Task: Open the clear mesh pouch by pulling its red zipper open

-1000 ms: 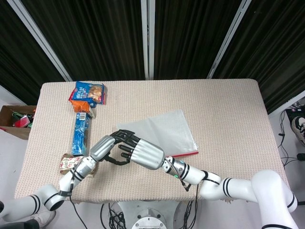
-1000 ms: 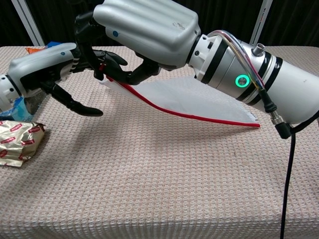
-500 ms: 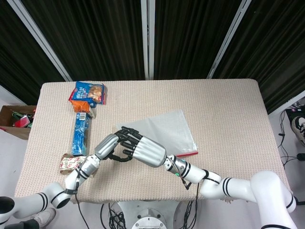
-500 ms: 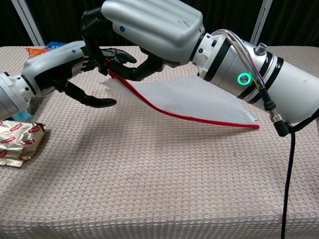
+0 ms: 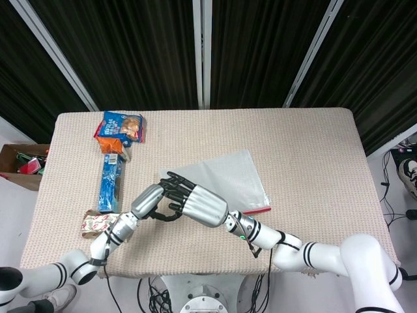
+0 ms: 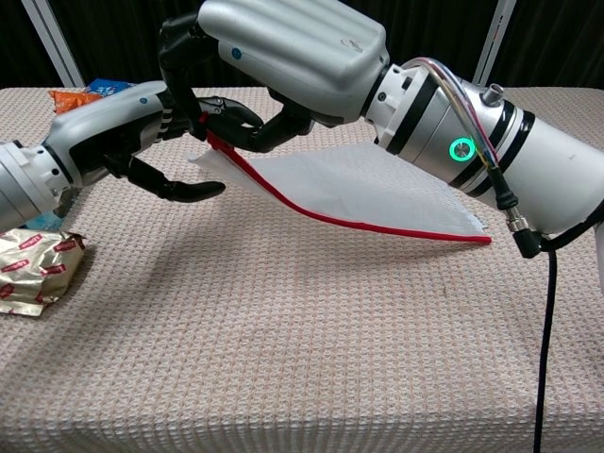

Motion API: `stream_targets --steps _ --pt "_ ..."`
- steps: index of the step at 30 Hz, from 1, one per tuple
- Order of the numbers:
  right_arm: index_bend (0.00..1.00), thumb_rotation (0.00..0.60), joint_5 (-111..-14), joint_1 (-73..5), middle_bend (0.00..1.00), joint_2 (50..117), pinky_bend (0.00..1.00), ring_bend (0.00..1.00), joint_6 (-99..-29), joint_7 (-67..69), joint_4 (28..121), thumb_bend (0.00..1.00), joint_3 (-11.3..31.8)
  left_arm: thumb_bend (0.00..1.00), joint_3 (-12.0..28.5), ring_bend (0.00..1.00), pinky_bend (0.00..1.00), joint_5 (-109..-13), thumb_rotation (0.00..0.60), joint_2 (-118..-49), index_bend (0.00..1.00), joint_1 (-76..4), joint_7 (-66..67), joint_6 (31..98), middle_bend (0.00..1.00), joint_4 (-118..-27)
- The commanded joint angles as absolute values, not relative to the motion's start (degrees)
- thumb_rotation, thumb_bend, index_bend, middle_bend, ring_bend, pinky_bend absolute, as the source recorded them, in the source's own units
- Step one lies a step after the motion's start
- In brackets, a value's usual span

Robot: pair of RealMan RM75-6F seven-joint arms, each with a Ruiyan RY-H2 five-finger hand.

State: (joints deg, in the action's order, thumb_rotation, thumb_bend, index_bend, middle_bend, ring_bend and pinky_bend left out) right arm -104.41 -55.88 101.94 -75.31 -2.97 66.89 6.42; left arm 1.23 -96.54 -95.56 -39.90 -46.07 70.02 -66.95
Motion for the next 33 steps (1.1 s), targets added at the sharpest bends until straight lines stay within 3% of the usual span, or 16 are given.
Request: stream_targets --steps 1,10,33 --pt "0.96 0.600 -104.4 -55.9 0.33 102.1 0.00 0.05 -75.4 -2.8 66.8 0.53 6.5 0.29 1.0 0.10 0.16 -96.4 0.600 -95.7 0.53 -40.0 -46.4 69.9 0.18 -66.8" --pt "0.96 0.600 -105.1 -55.6 0.33 102.5 0.00 0.05 -76.6 -2.7 66.5 0.53 5.9 0.35 0.5 0.12 0.16 -95.6 0.600 -96.6 0.62 -39.6 -51.2 71.0 0.24 -66.2" --pt "0.97 0.600 -106.3 -51.4 0.33 103.2 0.00 0.05 -81.3 -4.8 65.0 0.53 4.0 0.38 0.0 0.12 0.16 -94.4 0.600 -98.4 0.65 -37.5 -69.6 74.7 0.26 -64.4"
